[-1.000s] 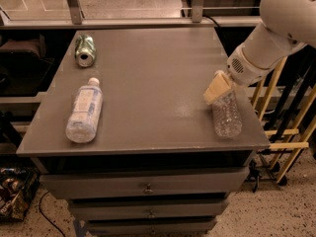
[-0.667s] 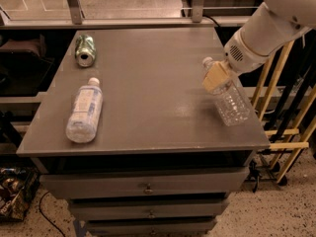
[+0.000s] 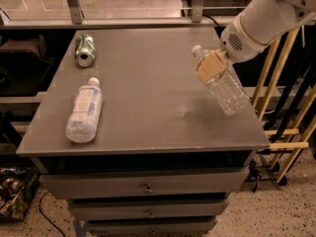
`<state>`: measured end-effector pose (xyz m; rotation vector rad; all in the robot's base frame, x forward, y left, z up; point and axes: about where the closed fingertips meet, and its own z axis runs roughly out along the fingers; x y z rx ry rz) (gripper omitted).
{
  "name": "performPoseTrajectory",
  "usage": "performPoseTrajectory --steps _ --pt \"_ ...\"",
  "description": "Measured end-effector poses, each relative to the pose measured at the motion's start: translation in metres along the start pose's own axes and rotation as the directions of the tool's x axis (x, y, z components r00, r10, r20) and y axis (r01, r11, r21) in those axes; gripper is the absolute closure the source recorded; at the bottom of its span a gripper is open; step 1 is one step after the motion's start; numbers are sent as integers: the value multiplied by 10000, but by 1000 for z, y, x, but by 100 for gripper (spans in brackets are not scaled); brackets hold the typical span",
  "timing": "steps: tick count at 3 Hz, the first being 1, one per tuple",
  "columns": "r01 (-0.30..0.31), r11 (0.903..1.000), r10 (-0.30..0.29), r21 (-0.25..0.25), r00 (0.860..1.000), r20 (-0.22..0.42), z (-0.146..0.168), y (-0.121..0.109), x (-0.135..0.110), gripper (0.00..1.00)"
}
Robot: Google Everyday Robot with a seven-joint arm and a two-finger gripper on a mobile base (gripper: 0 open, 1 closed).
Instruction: Move water bottle near green can
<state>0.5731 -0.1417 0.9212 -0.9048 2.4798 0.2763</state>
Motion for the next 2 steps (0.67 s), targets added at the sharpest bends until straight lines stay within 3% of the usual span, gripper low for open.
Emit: performPoseTrajectory --steps 1,2 --pt "-150 9997 149 -194 9998 -91 5 0 1 100" --pt "-42 9980 48 -628 9999 94 24 15 -20 100"
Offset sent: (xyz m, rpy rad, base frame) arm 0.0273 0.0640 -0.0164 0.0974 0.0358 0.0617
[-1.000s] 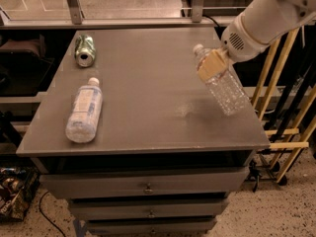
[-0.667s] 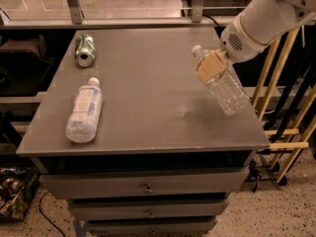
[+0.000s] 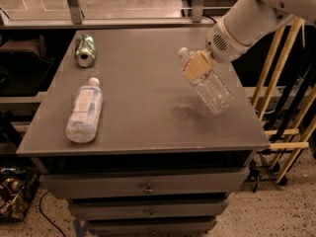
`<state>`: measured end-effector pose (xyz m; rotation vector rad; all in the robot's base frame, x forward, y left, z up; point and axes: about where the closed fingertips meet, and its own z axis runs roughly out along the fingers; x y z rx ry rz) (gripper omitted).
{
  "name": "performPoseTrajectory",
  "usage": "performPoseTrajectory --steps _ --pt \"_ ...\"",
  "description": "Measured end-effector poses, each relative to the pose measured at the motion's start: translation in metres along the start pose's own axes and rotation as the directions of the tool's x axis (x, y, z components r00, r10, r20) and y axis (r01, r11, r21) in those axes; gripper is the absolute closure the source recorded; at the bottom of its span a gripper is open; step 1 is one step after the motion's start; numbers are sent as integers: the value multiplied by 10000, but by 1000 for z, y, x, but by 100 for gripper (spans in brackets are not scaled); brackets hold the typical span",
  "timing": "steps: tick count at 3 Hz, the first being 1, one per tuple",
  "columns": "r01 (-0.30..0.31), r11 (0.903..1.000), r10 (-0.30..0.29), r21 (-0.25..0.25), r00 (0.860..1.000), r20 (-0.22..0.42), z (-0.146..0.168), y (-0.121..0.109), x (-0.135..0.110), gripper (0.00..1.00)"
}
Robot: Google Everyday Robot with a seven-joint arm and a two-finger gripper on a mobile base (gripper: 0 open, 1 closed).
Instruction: Move water bottle near green can
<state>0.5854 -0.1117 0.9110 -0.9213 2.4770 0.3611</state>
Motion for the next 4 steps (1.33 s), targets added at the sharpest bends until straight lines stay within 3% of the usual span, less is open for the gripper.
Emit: performPoseTrajectory --steps 2,3,4 --pt "764 9937 -728 -816 9963 456 42 32 -70 100" --pt "1240 9848 -1179 -1219 9915 558 67 53 -115 100" --pt "1227 9809 -1097 -1510 9898 914 88 64 -161 100"
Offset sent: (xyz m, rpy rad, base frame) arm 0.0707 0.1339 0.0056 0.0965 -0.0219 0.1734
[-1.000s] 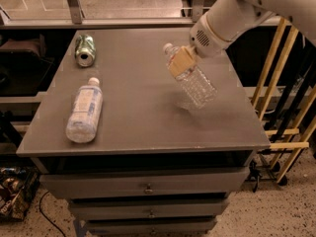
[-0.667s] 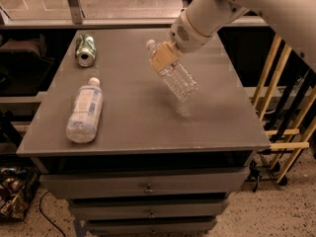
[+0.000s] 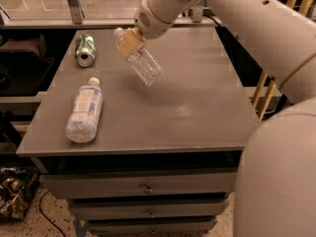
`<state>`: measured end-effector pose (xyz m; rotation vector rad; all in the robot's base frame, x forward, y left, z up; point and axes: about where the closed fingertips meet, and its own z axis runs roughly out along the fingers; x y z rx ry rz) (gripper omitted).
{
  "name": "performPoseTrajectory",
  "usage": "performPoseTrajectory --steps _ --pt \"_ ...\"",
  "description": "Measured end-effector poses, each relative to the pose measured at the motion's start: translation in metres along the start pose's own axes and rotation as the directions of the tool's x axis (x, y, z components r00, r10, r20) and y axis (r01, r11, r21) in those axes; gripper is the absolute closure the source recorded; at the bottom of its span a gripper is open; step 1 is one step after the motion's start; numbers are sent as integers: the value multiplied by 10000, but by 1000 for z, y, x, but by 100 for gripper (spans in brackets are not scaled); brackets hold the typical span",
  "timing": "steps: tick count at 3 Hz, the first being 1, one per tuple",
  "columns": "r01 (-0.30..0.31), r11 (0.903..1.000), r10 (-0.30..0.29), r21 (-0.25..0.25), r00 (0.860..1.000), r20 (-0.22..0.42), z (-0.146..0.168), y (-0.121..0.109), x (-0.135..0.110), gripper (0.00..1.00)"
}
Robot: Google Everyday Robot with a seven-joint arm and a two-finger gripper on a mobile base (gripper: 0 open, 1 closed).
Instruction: Move water bottle near green can
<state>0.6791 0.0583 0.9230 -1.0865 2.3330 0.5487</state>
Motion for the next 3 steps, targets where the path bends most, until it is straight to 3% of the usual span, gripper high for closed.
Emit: performPoseTrajectory --steps 1,2,3 --pt "-677 9968 708 -435 9947 743 22 -3 -37 100" --pt "-1395 9859 1495 -920 9824 1123 48 -7 -57 100" --pt "-1923 9707 2118 -1438 9678 1359 70 -6 -67 84"
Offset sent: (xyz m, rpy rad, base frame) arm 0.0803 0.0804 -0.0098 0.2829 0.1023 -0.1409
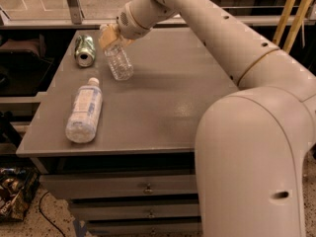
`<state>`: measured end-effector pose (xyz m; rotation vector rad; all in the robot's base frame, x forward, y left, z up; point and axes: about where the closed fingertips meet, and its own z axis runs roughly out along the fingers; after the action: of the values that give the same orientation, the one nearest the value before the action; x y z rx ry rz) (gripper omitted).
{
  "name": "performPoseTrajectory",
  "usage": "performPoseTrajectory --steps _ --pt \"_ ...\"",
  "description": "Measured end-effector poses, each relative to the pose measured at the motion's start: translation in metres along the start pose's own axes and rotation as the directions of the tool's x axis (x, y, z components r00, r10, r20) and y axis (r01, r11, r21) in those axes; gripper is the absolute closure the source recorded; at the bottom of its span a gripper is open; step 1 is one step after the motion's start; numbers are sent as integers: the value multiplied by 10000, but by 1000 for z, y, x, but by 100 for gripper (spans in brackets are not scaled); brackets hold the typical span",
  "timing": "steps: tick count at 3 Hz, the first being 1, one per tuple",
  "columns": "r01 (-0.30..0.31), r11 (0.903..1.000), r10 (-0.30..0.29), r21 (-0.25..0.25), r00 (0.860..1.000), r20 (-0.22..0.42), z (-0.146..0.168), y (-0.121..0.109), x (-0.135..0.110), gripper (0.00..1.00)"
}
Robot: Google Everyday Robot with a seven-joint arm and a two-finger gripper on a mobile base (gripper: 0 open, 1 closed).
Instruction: Move water bottle near green can
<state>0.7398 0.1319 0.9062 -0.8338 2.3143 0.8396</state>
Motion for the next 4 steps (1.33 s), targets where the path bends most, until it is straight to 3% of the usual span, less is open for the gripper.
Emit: performPoseTrajectory --steps 2,3,4 --pt "-1029 9939 1046 -404 9935 440 23 -3 1 38" --pt "-1279 9906 1305 -491 9900 531 29 -3 0 6" --pt "-1269 9906 1294 -507 9903 500 31 -3 1 0"
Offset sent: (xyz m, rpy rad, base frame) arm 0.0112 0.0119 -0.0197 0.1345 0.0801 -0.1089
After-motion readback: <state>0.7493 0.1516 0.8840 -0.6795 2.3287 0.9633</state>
